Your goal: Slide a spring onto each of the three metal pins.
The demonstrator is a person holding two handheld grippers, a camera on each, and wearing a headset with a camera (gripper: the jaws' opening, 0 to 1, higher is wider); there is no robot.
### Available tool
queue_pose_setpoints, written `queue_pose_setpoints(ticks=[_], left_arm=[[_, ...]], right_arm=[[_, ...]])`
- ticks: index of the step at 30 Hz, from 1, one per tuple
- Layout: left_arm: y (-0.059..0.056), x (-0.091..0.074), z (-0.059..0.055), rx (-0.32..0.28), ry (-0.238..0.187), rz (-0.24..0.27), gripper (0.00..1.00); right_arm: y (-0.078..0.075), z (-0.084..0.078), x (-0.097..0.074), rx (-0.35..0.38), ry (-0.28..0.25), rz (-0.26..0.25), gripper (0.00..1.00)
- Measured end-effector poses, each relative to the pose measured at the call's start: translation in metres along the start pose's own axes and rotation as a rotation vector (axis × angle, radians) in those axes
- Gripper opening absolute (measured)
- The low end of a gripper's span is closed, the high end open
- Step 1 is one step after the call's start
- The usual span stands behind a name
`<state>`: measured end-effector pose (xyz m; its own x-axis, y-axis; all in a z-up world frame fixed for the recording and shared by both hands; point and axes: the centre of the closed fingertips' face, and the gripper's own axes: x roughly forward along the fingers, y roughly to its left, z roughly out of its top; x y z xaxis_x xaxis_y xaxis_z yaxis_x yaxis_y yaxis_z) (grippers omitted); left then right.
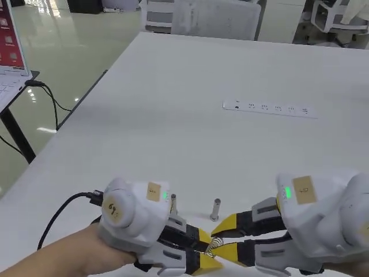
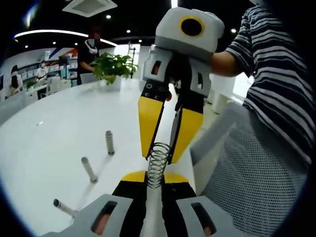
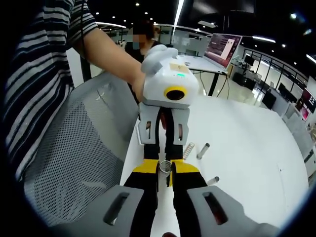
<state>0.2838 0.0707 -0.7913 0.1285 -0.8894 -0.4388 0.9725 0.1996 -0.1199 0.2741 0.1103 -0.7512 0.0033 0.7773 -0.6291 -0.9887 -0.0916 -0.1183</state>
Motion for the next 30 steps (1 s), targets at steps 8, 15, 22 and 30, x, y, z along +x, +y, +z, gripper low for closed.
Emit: queue_pose_setpoints(ticks=[8,15,22,30], left_arm=[[0.001,0.000,0.000,-0.003,0.002,0.012,0.03],[-0.002,-0.002,-0.002,0.000,0.012,0.015,0.04],[0.004,-0.007,0.000,-0.030,-0.003,0.038,0.06],[0.011,-0.017,-0.005,-0.072,-0.009,0.075,0.09]], right_arm=[[0.000,0.003,0.002,-0.035,-0.011,-0.027,0.07],[0.003,0.004,0.002,-0.052,-0.004,-0.014,0.07],[0.000,0.005,0.002,-0.074,0.005,-0.020,0.07],[-0.006,-0.002,0.001,-0.077,0.026,-0.044,0.07]])
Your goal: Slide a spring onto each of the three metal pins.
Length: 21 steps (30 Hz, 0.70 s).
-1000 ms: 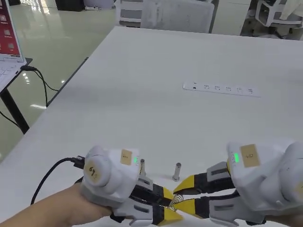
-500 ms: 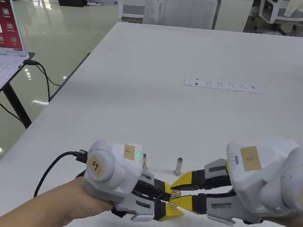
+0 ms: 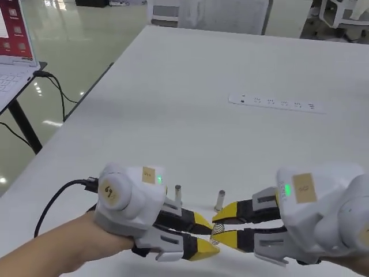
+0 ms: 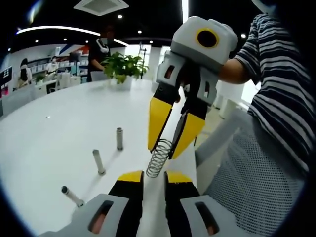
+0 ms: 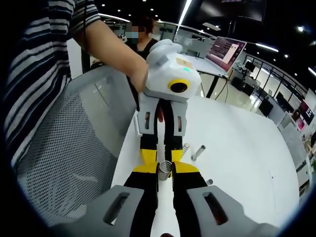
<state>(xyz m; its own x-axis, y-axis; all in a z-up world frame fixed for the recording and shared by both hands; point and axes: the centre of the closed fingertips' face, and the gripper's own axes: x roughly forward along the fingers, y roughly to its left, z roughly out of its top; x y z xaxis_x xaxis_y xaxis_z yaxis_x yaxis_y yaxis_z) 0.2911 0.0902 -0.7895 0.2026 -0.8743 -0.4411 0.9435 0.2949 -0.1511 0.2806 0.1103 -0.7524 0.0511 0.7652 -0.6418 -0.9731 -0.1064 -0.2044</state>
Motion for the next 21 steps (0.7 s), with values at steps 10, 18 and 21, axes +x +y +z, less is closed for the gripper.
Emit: queue_pose_setpoints(ticks=[10,18,21], left_arm=[[0.012,-0.018,-0.007,-0.050,-0.002,0.056,0.15],[0.016,-0.030,-0.009,-0.094,-0.024,0.085,0.27],[0.018,-0.037,-0.012,-0.106,-0.020,0.102,0.30]], right_arm=[[-0.004,-0.005,0.001,-0.004,0.014,-0.017,0.07],[-0.008,-0.005,0.001,-0.004,0.011,-0.037,0.07],[-0.010,-0.006,0.000,-0.002,0.013,-0.046,0.07]])
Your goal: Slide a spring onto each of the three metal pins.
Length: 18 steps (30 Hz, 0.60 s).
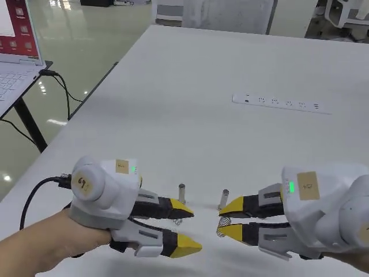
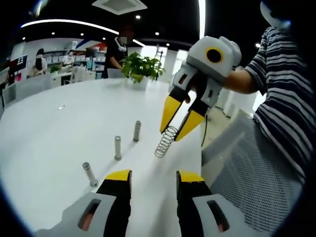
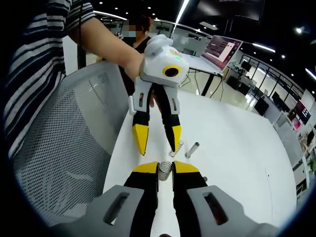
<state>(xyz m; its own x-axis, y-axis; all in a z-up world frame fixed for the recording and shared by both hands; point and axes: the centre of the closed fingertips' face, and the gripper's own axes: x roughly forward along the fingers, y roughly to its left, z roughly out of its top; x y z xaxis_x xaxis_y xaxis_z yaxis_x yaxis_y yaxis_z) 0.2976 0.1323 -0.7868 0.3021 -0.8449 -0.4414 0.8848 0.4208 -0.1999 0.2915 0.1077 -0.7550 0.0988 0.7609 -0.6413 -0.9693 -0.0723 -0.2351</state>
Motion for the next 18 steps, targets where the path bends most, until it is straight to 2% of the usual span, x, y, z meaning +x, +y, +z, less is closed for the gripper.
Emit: queue_pose_setpoints(ticks=[2,5,7,12,18], left_arm=[[0.003,-0.004,-0.004,-0.031,0.007,0.009,0.35],[0.012,-0.012,-0.009,-0.030,0.011,0.045,0.41],[0.016,-0.017,-0.009,-0.043,0.003,0.061,0.42],[0.023,-0.029,-0.009,-0.055,-0.013,0.097,0.54],[0.028,-0.040,-0.013,-0.067,-0.013,0.131,0.64]], right_arm=[[-0.001,0.000,0.000,0.002,-0.001,-0.005,0.07],[-0.001,-0.002,0.000,0.000,0.005,-0.010,0.07],[-0.002,-0.002,0.000,-0.003,0.007,-0.012,0.07],[-0.004,-0.003,-0.001,0.006,0.006,-0.025,0.07],[-0.007,-0.005,-0.002,0.019,0.004,-0.035,0.07]])
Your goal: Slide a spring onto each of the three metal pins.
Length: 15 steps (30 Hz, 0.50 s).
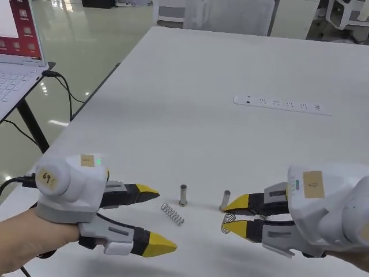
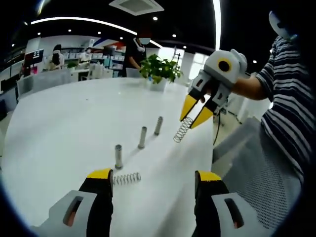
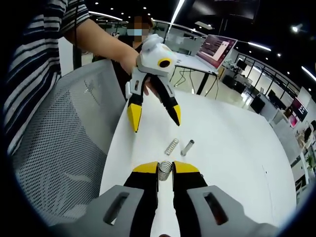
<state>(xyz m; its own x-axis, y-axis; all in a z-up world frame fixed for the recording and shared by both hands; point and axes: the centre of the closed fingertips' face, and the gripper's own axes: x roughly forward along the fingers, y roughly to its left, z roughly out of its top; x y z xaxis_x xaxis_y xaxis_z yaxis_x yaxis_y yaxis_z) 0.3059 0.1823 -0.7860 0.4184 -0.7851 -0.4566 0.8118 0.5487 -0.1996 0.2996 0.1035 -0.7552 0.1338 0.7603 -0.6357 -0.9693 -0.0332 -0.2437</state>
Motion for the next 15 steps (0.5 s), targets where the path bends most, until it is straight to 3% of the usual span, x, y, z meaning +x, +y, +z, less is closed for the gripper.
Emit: queue_pose_setpoints(ticks=[9,15], left_arm=[[0.006,-0.013,-0.001,-0.023,-0.026,0.036,0.94],[0.014,-0.022,0.001,-0.038,-0.042,0.068,0.98]], right_arm=[[-0.004,-0.003,0.000,0.010,0.006,-0.014,0.07],[-0.010,-0.005,0.000,0.028,0.012,-0.030,0.07]])
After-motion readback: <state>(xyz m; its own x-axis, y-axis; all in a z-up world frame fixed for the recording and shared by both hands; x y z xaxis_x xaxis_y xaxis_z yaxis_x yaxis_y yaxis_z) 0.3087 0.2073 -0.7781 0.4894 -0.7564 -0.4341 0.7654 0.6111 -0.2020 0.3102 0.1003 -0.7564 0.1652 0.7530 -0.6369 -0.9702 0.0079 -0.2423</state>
